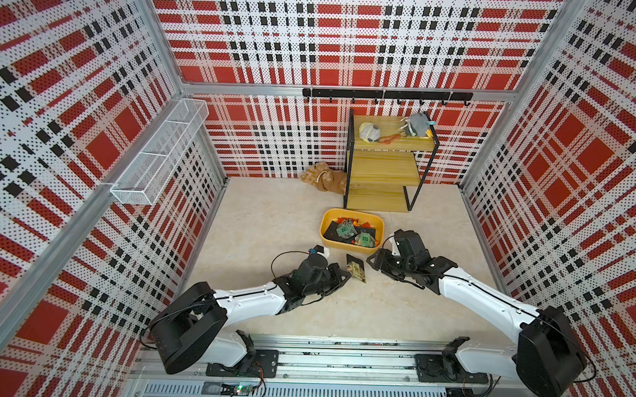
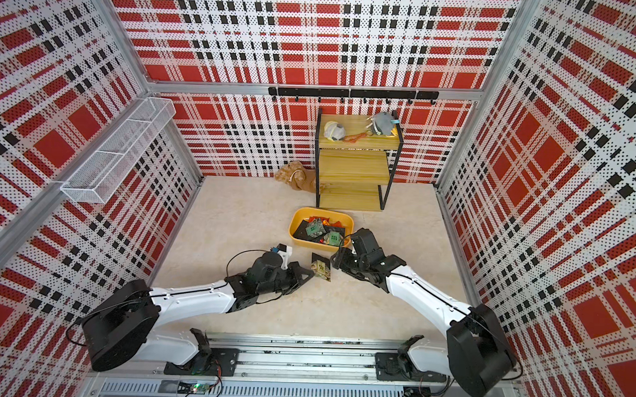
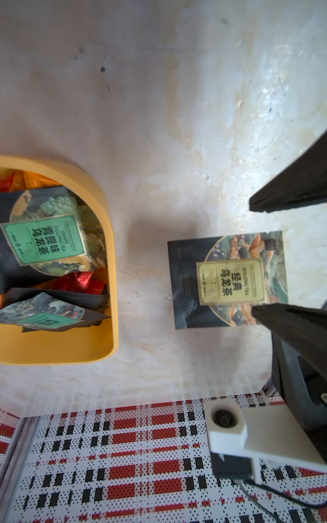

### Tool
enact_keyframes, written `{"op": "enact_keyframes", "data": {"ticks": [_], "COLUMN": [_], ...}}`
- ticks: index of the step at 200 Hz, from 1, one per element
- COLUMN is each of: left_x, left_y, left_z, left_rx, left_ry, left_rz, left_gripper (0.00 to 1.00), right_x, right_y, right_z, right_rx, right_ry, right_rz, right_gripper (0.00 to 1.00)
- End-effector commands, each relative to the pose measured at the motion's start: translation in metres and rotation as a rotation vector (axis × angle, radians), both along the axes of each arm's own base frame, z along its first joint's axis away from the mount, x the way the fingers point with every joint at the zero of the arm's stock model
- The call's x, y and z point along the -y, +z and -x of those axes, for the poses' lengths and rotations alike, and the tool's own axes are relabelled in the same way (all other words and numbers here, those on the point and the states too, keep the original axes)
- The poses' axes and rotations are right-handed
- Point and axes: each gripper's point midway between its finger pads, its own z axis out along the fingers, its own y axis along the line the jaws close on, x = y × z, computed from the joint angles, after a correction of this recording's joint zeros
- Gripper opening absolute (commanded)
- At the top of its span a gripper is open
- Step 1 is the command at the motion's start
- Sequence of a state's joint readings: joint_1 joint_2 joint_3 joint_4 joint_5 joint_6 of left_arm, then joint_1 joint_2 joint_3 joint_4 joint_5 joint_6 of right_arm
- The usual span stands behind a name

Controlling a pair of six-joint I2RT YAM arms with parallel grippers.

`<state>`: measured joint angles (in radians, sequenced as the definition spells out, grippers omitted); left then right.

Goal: Put the tea bags into the storage box
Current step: Pick up the tea bag from the center of the board, then place the tea bag in the storage box.

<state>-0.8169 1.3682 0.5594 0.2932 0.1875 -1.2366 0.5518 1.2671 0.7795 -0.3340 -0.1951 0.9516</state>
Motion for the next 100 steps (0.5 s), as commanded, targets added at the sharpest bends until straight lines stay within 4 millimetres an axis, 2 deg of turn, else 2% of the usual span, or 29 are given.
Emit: {"op": "enact_keyframes", "data": {"ticks": [1, 30, 62, 83, 100], "left_x": [-0.003, -0.002, 0.002, 0.011, 0.02], "left_y": [0.019, 0.041, 0.063, 0.061, 0.045], "left_z": [-0.008, -0.032, -0.076, -0.106, -0.123], "left_rx": [0.036, 0.082, 0.16, 0.174, 0.158], "left_ry": [-0.021, -0.028, -0.022, -0.04, -0.061], "left_rz": [-0.007, 0.006, 0.0, -0.001, -0.01], "left_gripper": [0.0, 0.0, 0.0, 0.0, 0.0], "right_x": [0.015, 0.025, 0.042, 0.051, 0.056], "right_y": [-0.006, 0.001, 0.011, 0.016, 0.02], "right_z": [0.004, 0.002, -0.004, -0.005, -0.005], "right_rx": [-0.014, 0.01, 0.031, 0.036, 0.04], "right_ry": [-0.019, -0.04, -0.07, -0.08, -0.087], "right_rz": [0.046, 0.052, 0.061, 0.062, 0.064], "right_gripper": [0.59, 0.6, 0.61, 0.62, 0.62]}}
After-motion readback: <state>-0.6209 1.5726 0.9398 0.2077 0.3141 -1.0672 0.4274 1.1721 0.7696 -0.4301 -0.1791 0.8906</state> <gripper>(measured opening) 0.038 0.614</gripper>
